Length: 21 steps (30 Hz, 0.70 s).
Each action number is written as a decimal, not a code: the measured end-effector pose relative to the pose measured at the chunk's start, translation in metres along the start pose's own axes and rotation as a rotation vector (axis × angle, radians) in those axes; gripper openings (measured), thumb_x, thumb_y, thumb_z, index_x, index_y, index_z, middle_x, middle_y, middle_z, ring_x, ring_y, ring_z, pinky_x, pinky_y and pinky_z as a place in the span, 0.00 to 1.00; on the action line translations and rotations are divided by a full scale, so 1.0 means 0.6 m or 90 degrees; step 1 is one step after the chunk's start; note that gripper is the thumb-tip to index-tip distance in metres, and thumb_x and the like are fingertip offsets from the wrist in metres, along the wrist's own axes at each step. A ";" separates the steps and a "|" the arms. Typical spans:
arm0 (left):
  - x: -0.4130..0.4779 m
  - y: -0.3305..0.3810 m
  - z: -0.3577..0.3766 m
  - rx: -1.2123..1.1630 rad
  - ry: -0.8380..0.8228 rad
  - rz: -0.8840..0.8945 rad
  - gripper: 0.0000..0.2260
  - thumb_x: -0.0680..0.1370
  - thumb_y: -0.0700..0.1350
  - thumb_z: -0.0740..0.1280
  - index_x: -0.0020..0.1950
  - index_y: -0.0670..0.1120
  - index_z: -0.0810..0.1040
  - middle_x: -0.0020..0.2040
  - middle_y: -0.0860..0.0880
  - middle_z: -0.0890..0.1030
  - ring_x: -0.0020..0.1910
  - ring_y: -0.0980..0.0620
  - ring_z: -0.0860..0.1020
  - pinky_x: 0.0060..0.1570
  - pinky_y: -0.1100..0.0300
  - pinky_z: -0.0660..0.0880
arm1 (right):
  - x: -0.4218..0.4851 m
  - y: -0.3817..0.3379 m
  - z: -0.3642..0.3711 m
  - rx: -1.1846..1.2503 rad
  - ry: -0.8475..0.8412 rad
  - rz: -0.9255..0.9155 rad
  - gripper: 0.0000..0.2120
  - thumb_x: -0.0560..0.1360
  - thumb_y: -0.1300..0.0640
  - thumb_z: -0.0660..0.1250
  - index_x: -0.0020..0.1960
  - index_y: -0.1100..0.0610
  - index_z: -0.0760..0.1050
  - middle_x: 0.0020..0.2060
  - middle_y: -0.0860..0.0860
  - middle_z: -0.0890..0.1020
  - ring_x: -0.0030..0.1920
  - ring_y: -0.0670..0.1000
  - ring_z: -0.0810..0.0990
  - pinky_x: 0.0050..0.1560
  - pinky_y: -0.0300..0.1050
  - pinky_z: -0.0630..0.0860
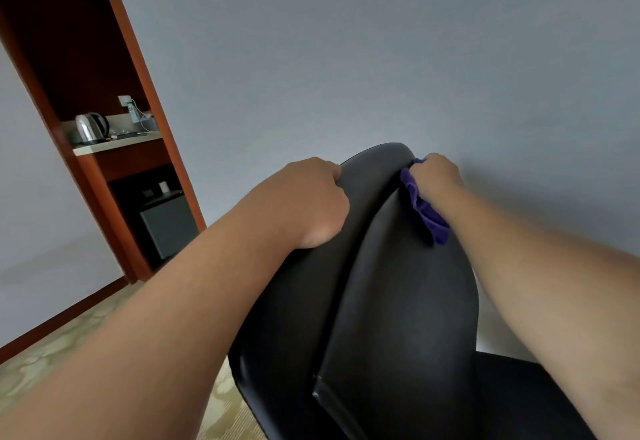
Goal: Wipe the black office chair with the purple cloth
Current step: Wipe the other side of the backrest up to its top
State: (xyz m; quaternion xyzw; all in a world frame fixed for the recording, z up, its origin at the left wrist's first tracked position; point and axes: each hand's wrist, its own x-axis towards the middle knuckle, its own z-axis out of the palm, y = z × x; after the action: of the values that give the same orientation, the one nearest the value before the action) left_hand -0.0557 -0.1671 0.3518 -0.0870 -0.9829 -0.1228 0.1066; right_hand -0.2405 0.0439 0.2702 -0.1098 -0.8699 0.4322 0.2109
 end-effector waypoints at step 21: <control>-0.074 0.014 -0.013 -0.043 0.036 -0.020 0.12 0.80 0.40 0.58 0.57 0.48 0.79 0.54 0.49 0.80 0.50 0.47 0.78 0.43 0.57 0.71 | -0.560 -0.051 -0.082 0.194 -0.051 -0.294 0.07 0.80 0.51 0.62 0.55 0.49 0.76 0.48 0.44 0.77 0.48 0.46 0.78 0.50 0.50 0.77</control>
State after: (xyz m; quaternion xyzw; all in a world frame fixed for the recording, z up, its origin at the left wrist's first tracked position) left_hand -0.0102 -0.1675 0.3507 -0.0714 -0.9759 -0.1604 0.1296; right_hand 0.0797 -0.0652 0.2298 0.1418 -0.8043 0.5026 0.2836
